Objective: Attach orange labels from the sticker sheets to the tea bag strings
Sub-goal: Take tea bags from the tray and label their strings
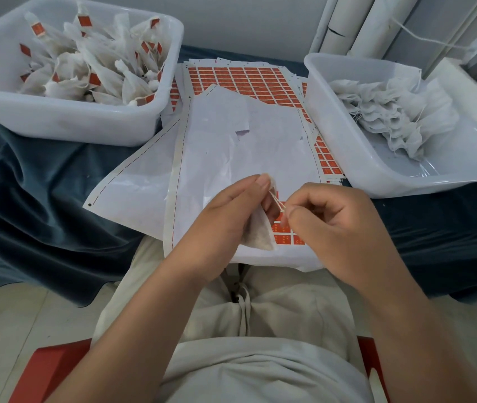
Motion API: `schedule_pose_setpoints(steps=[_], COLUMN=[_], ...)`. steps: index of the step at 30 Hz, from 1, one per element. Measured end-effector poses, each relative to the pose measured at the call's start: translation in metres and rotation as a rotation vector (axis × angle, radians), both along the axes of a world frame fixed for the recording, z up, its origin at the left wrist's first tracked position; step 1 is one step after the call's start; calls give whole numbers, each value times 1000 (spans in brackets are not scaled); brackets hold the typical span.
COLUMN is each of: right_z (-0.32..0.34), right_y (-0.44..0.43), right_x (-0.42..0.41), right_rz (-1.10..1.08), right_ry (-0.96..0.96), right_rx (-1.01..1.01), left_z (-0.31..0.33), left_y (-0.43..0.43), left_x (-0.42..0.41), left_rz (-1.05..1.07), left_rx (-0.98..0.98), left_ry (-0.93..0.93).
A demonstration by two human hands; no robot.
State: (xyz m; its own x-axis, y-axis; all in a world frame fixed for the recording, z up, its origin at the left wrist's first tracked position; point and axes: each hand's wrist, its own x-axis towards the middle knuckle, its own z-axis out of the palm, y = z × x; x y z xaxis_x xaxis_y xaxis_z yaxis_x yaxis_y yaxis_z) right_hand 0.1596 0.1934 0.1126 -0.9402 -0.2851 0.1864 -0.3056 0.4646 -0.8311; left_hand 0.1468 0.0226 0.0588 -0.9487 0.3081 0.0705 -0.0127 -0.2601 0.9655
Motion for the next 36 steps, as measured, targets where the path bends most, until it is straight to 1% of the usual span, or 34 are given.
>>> schedule_pose_setpoints(steps=[2, 5, 8, 10, 13, 15, 17, 21, 24, 28, 33, 36], right_z=[1, 0, -1, -3, -5, -7, -7, -6, -10, -16, -19, -19], right_y=[-1, 1, 2, 2, -1, -1, -1, -2, -4, 0, 3, 4], right_x=[1, 0, -3, -3, -1, -2, -4, -7, -9, -13, -20, -23], right_rz=[33, 63, -3, 8, 49, 77, 82, 81, 74, 38, 112, 116], right_ry=[-5, -19, -65, -9, 157, 202, 138, -77, -138, -231, -373, -437], right_rx=[-31, -16, 12, 69, 149, 153, 63, -204, -339, -424, -698, -772], left_z=[-2, -2, 1, 3, 4, 5, 5, 2, -1, 0, 4, 6], left_y=[2, 4, 4, 4, 4, 4, 4, 11, 14, 9, 9, 8], left_x=[0, 2, 3, 3, 4, 4, 4, 5, 3, 1, 4, 4], left_rz=[7, 16, 13, 14, 29, 39, 44, 132, 185, 225, 233, 222], left_rx=[19, 3, -31, -65, -95, -116, -114, -65, -8, -55, -104, -72], left_ry=[-8, -22, -9, 16, 19, 28, 36, 16, -27, -22, -21, -45])
